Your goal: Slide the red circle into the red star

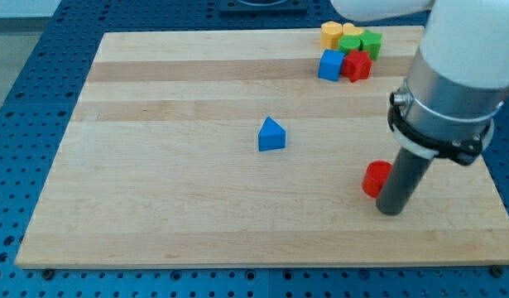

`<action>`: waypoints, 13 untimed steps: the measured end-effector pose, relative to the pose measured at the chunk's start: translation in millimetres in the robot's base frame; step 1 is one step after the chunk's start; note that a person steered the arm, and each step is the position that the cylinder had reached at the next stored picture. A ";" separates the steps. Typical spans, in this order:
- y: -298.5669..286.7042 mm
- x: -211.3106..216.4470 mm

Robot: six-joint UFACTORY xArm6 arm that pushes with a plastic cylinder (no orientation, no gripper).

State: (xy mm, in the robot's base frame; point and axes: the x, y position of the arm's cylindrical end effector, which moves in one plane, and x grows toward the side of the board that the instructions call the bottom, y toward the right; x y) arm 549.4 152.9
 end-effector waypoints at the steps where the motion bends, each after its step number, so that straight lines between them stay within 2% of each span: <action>1: 0.0 -24.4; 3: -10.9 -63.5; 5: -58.7 -64.5; 9: -57.8 -68.3; 11: -56.1 -92.8; 13: -39.0 -93.8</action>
State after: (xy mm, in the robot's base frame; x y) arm 455.6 113.9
